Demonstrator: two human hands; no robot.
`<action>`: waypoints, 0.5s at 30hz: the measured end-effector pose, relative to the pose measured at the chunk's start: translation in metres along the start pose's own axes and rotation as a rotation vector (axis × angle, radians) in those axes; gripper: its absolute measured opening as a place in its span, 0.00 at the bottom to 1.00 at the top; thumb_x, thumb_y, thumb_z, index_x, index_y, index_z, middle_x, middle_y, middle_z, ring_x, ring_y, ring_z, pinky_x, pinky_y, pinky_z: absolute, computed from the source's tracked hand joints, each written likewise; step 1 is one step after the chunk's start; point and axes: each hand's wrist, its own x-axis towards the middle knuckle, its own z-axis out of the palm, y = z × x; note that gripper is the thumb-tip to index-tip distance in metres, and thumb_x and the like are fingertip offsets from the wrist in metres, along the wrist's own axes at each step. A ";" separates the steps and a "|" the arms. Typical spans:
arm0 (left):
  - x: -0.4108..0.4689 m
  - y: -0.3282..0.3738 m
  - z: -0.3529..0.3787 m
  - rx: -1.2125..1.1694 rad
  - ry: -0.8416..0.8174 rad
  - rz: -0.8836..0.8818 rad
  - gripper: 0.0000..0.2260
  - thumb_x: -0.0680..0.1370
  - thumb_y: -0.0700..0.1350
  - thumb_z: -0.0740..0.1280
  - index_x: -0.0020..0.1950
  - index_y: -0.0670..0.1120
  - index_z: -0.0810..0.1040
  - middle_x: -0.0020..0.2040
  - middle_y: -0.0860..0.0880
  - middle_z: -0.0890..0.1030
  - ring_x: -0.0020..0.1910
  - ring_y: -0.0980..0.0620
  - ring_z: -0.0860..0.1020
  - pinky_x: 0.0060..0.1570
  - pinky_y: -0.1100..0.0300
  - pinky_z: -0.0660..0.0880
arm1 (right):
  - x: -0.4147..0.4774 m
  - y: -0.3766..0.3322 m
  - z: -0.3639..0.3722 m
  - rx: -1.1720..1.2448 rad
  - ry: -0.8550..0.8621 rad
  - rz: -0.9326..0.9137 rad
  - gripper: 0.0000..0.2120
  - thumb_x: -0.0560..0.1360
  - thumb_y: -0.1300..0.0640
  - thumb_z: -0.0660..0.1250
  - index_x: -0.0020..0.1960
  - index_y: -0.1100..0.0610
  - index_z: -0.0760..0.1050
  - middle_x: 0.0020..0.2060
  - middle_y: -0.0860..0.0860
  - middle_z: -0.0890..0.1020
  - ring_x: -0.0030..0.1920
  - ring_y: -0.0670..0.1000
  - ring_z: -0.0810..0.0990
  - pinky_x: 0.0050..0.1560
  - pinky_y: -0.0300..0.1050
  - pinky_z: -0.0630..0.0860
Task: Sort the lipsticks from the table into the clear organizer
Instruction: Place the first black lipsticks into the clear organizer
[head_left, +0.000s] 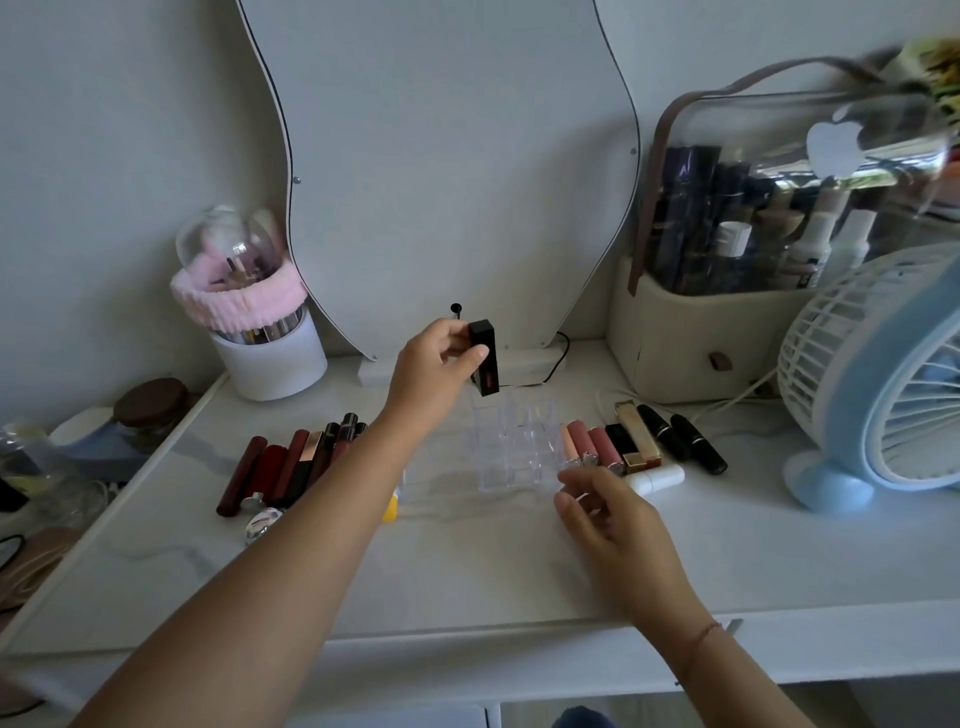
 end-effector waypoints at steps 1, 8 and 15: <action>0.002 0.000 -0.001 0.010 -0.006 -0.003 0.09 0.74 0.42 0.69 0.54 0.47 0.77 0.48 0.51 0.83 0.45 0.57 0.79 0.45 0.70 0.73 | 0.000 0.000 0.000 0.000 0.000 -0.003 0.09 0.75 0.54 0.65 0.55 0.51 0.76 0.42 0.39 0.78 0.44 0.38 0.75 0.39 0.26 0.70; -0.001 0.003 -0.004 -0.045 -0.071 -0.013 0.09 0.75 0.41 0.68 0.54 0.48 0.76 0.48 0.52 0.82 0.47 0.56 0.79 0.43 0.75 0.73 | 0.000 0.002 0.001 0.004 0.003 -0.012 0.09 0.75 0.54 0.65 0.55 0.50 0.75 0.41 0.39 0.77 0.44 0.38 0.75 0.40 0.29 0.72; -0.011 -0.007 -0.002 0.048 -0.148 -0.023 0.09 0.75 0.42 0.68 0.54 0.48 0.76 0.48 0.50 0.83 0.46 0.58 0.79 0.44 0.77 0.69 | 0.000 0.003 0.001 0.003 0.007 -0.015 0.09 0.75 0.54 0.65 0.55 0.50 0.75 0.41 0.39 0.77 0.44 0.38 0.75 0.40 0.28 0.71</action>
